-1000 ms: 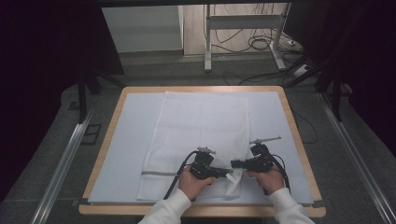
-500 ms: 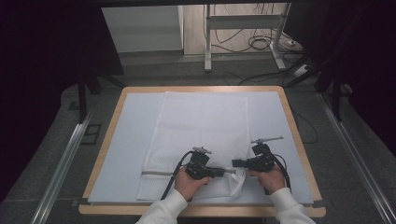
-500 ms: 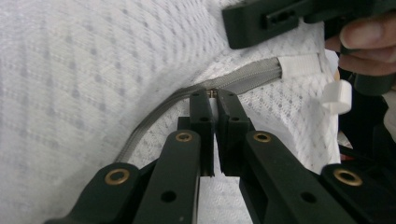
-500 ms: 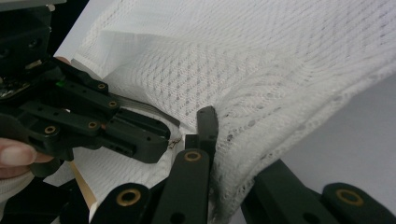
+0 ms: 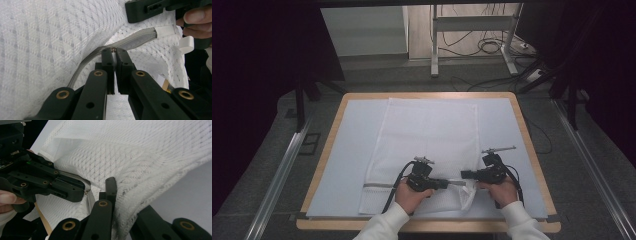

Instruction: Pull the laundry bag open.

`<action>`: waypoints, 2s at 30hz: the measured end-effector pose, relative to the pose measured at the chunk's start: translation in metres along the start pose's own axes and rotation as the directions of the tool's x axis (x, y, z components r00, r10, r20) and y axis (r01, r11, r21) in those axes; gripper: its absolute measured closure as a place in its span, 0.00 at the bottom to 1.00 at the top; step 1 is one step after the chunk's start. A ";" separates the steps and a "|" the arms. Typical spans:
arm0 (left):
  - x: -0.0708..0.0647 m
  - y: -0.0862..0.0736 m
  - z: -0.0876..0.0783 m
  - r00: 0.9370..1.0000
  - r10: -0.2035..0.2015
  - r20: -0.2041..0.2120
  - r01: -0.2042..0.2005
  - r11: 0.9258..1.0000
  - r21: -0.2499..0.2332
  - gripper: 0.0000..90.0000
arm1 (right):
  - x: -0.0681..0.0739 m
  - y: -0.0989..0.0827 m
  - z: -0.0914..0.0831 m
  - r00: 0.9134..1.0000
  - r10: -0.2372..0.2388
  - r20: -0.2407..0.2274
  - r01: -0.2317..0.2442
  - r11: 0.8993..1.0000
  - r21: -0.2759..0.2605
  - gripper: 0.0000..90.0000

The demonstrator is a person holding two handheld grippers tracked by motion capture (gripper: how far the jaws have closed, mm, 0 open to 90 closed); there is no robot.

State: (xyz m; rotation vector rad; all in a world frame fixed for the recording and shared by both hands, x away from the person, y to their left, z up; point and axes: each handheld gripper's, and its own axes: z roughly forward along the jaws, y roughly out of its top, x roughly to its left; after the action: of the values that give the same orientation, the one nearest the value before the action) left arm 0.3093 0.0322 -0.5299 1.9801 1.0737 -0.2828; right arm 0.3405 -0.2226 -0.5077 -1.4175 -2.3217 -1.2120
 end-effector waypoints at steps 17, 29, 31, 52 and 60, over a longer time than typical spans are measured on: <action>0.005 -0.004 -0.008 1.000 -0.008 -0.013 0.008 1.000 -0.012 0.97 | 0.000 -0.001 -0.002 1.000 0.001 0.011 0.000 1.000 -0.010 0.98; 0.013 -0.011 -0.023 0.999 -0.035 -0.007 0.034 0.999 -0.028 0.97 | -0.001 -0.001 -0.002 1.000 -0.009 0.006 0.009 1.000 -0.023 0.98; 0.014 -0.012 -0.025 0.999 -0.036 -0.010 0.036 0.999 -0.028 0.97 | -0.001 -0.001 -0.002 1.000 -0.012 0.009 0.012 1.000 -0.021 0.98; 0.024 -0.019 -0.038 0.998 -0.056 -0.025 0.055 0.998 -0.042 0.97 | -0.002 -0.002 -0.002 1.000 -0.023 0.007 0.024 0.999 -0.024 0.98; 0.027 -0.023 -0.048 0.997 -0.064 -0.040 0.062 0.997 -0.056 0.97 | -0.002 -0.002 -0.002 1.000 -0.023 0.009 0.024 0.999 -0.022 0.98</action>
State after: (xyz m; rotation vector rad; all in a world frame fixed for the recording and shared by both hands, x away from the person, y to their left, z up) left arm 0.2994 0.0912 -0.5276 1.9134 1.1602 -0.2435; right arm 0.3398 -0.2259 -0.5087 -1.4093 -2.3442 -1.2444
